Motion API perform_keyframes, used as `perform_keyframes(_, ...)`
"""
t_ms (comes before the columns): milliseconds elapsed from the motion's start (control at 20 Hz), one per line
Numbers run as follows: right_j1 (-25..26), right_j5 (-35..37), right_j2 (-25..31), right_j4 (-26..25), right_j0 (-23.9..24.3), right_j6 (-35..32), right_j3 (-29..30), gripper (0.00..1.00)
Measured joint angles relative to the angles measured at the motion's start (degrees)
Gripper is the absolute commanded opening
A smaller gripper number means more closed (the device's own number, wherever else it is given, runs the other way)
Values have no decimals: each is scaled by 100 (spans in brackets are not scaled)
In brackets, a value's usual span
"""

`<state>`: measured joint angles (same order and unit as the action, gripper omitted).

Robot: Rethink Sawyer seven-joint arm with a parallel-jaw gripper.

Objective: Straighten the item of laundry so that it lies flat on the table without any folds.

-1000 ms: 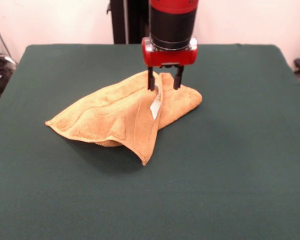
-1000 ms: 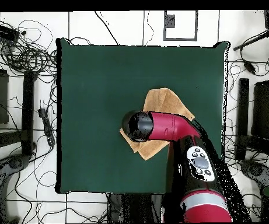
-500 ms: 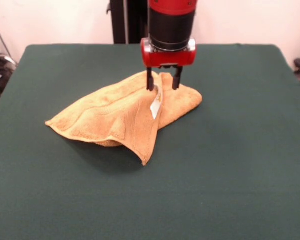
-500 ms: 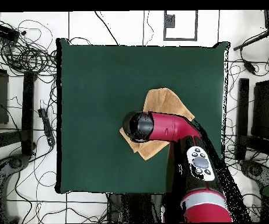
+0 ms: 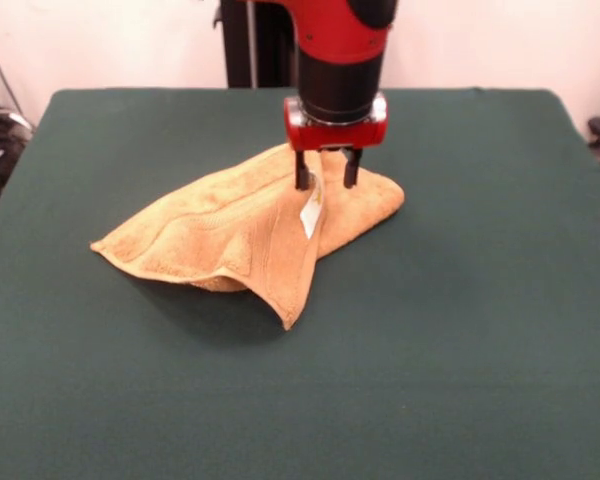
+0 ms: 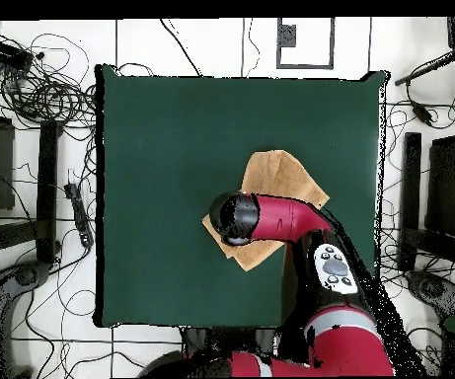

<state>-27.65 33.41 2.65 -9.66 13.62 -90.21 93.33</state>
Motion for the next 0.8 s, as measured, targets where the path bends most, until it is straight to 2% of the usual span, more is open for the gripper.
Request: perform_keyframes(800,325,-1,1,2,4,1,-66,100)
